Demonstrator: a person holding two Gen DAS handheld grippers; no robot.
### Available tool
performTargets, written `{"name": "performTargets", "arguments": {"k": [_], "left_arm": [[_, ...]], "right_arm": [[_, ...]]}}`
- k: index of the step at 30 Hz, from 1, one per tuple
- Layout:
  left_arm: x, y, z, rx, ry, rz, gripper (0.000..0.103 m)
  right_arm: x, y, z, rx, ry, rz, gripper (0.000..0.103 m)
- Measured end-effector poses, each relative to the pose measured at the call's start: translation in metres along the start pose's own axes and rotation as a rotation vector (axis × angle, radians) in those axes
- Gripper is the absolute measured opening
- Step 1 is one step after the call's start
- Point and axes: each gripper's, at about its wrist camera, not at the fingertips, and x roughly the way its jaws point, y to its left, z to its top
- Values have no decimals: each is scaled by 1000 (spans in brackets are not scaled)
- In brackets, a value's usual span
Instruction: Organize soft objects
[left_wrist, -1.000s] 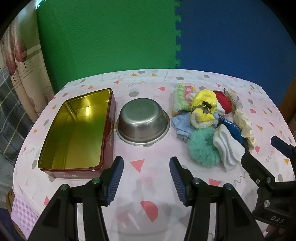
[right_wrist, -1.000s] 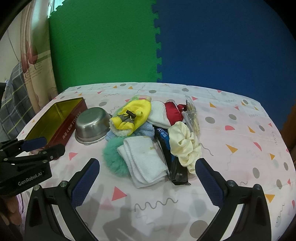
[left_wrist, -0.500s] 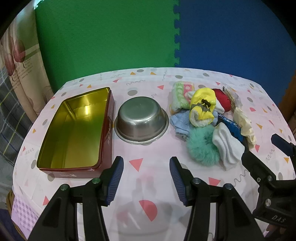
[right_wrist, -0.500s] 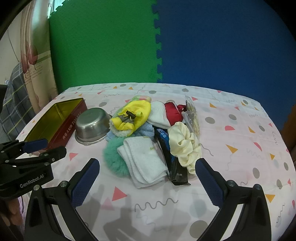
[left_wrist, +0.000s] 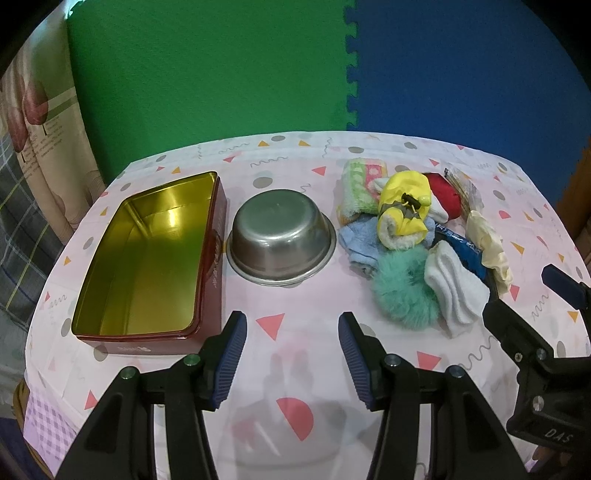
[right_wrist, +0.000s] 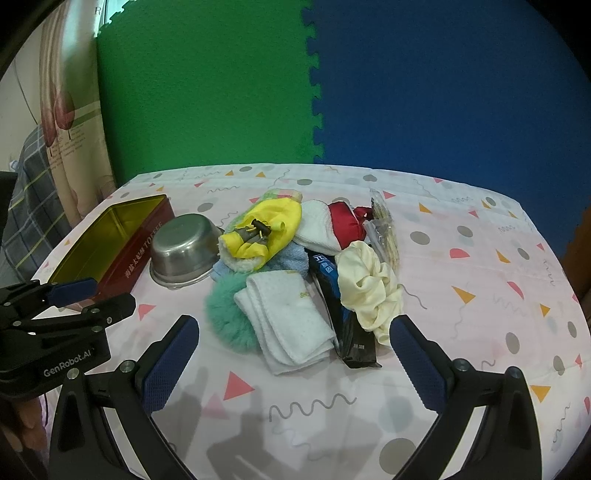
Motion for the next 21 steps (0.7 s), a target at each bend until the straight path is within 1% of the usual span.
{"name": "performTargets", "arguments": {"k": [16,19,21], "left_arm": [[4,-2,0,2,9,1,53],[6,-1,0,3,13,0,53],[8,0,0,2,16,-1,53]], "right_arm": [[3,-6,-1,13,5,-10,101],[5,-10,-1,19,9,-18,96],[7,-13,-2,28,15,-22,96]]}}
